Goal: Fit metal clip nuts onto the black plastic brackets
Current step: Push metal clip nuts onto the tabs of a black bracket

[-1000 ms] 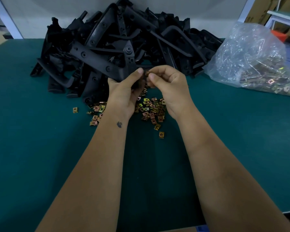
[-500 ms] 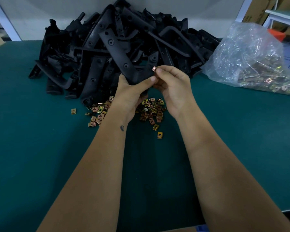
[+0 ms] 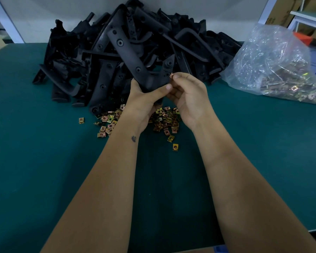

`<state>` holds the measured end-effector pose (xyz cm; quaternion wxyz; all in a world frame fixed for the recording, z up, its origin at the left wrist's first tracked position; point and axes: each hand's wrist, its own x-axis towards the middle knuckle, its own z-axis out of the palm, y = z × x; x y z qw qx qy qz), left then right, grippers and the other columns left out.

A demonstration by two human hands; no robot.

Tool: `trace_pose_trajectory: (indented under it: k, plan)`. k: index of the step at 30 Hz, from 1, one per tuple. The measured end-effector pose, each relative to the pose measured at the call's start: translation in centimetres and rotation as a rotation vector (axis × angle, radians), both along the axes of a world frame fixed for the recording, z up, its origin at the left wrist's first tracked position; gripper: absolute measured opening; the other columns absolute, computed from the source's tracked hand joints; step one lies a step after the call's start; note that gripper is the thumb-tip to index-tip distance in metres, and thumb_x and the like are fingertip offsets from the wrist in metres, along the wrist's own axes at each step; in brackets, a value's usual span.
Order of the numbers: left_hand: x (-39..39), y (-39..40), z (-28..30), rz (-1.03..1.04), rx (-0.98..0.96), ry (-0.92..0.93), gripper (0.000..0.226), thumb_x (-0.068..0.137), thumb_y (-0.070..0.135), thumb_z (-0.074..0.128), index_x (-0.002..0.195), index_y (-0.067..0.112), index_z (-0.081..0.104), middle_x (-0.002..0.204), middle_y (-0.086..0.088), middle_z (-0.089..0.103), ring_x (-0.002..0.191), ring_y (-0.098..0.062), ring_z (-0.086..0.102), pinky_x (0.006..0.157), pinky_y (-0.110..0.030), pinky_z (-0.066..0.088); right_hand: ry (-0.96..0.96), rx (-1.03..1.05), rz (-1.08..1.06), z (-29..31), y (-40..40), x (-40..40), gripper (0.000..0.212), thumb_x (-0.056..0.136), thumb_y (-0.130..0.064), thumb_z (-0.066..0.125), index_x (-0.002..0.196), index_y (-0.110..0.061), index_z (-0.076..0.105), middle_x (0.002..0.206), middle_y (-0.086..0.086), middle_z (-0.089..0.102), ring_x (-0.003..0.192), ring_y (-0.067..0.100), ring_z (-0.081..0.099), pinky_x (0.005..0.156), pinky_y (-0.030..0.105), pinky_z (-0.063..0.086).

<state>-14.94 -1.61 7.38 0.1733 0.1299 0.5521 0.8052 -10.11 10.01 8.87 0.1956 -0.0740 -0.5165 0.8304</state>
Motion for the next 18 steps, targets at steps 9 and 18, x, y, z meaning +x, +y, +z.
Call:
trace_pose_trajectory:
  k: [9,18]
  plan:
    - [-0.25,-0.15,-0.24,-0.055,0.007,0.030,0.070,0.080,0.000,0.079,0.138,0.014,0.043,0.128,-0.007,0.067,0.118,-0.022,0.064,0.087,-0.032,0.052,-0.009,0.039,0.062,0.05,0.00,0.27,0.012,0.093,-0.002,0.060,0.083,-0.007,0.065,0.078,0.007,0.062,0.075,0.015,0.062,0.075,0.027,0.056]
    - [-0.33,-0.51,-0.22,-0.051,-0.185,0.167,0.070,0.067,0.027,0.088,0.121,0.035,0.044,0.121,0.012,0.068,0.110,-0.007,0.066,0.085,-0.033,0.057,-0.022,0.121,0.054,0.24,0.53,0.63,0.019,0.094,0.000,0.058,0.078,-0.008,0.063,0.067,-0.001,0.059,0.063,0.008,0.058,0.069,0.023,0.052]
